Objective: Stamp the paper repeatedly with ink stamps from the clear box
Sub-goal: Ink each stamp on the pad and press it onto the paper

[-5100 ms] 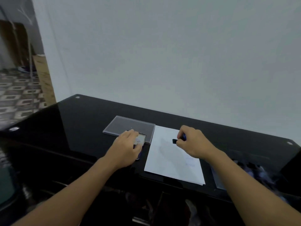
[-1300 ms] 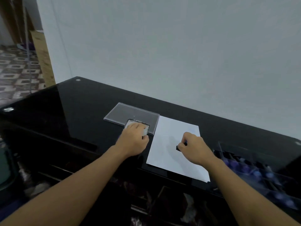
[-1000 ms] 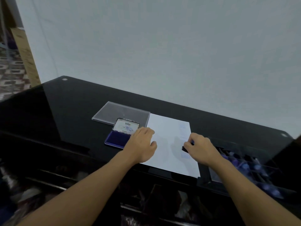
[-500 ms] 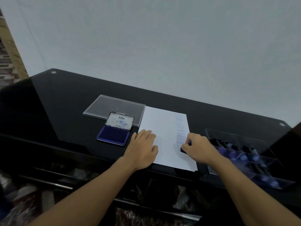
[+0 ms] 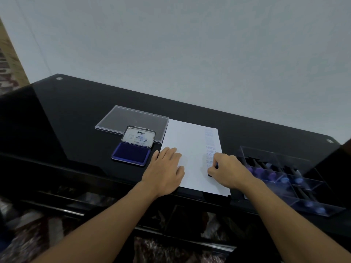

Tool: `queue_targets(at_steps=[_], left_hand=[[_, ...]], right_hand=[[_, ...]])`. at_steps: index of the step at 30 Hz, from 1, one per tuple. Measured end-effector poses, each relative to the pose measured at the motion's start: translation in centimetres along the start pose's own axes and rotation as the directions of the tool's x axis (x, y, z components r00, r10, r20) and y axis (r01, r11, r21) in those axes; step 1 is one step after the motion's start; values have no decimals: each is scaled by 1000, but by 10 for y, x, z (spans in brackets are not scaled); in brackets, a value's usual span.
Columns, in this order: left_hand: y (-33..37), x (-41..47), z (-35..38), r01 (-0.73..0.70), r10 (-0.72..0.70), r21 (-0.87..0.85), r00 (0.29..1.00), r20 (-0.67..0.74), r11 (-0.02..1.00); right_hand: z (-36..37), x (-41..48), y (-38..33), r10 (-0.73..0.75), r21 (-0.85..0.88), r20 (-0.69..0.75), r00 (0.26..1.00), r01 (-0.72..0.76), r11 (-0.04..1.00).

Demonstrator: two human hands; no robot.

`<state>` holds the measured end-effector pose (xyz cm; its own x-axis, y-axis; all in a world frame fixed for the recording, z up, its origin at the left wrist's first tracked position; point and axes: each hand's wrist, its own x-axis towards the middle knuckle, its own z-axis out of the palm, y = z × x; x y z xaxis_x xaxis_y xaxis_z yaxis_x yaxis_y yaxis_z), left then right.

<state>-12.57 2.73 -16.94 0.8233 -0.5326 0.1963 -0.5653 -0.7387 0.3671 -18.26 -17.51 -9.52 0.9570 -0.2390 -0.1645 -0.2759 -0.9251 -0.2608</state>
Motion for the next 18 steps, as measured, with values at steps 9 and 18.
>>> queue_targets(at_steps=[9, 18], left_hand=[[1, -2, 1, 7, -7, 18, 1000, 7, 1000], [2, -2, -1, 9, -9, 20, 1000, 17, 1000]], right_hand=[[18, -3, -3, 52, 8, -110, 993, -51, 999], [24, -6, -4, 61, 26, -165, 984, -58, 998]])
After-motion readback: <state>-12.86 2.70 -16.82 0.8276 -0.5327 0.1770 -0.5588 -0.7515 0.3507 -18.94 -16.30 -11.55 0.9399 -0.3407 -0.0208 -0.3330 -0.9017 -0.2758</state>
